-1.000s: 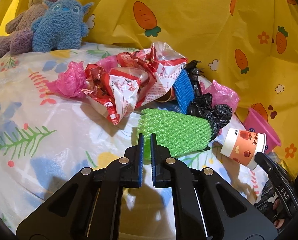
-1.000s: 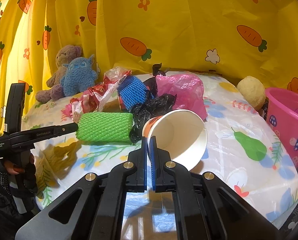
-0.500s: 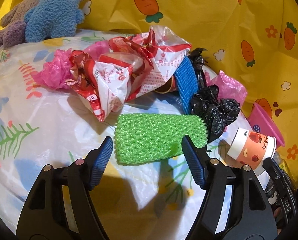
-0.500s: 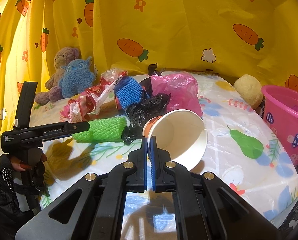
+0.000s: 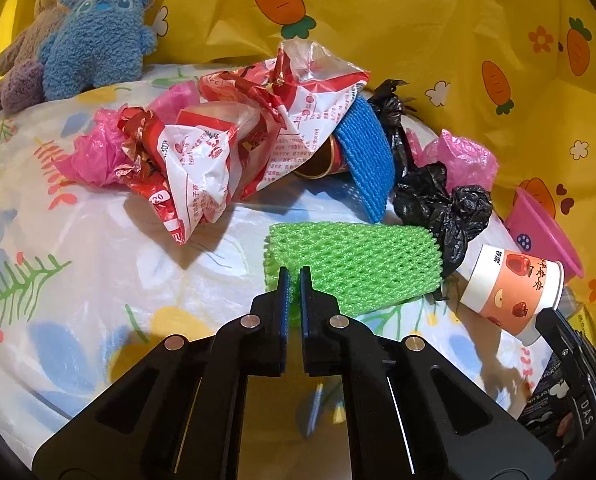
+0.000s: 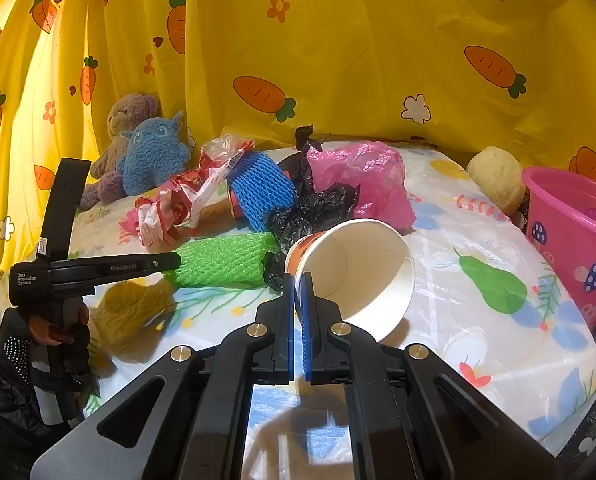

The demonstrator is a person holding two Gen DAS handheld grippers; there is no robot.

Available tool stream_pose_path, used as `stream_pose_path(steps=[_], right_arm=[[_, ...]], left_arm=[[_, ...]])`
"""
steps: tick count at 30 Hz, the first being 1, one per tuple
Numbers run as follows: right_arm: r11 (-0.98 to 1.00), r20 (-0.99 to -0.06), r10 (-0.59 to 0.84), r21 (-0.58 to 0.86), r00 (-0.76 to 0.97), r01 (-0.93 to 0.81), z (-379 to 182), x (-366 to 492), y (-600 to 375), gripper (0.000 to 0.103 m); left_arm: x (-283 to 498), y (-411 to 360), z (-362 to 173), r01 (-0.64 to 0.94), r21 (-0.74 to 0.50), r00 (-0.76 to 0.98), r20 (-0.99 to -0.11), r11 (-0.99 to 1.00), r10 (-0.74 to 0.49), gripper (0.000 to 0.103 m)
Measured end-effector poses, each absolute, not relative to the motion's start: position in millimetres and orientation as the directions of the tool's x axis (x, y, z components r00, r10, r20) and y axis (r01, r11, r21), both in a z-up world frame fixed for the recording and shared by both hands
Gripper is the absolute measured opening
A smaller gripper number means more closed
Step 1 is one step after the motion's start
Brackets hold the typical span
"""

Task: Collect trash
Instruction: 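Lift and carry the green sleeve and the cup over the pink bucket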

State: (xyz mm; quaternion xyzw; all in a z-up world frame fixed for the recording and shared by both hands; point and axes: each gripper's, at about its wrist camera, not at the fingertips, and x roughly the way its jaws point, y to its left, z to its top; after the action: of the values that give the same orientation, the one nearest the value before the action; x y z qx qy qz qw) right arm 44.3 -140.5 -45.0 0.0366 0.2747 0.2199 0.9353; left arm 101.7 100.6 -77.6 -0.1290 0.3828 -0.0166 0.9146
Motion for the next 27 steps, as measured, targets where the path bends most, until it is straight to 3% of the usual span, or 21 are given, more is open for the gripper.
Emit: stream_pose_path(steps=[17,27], right_arm=[[0.909,-0.442,0.415,0.176,0.795,-0.377,-26.8,27.1,-154.9,0.004],[0.920,-0.414,0.391,0.173,0.822,-0.351,-19.4,19.1,-168.2,0.004]], left_arm=[[52.1,95.0,-14.0,-0.026,-0.289,0.858,-0.498,0.957,-0.127,0.003],[40.4,64.0,9.6,0.074,-0.273,0.882,-0.430,0.959,-0.191,0.003]])
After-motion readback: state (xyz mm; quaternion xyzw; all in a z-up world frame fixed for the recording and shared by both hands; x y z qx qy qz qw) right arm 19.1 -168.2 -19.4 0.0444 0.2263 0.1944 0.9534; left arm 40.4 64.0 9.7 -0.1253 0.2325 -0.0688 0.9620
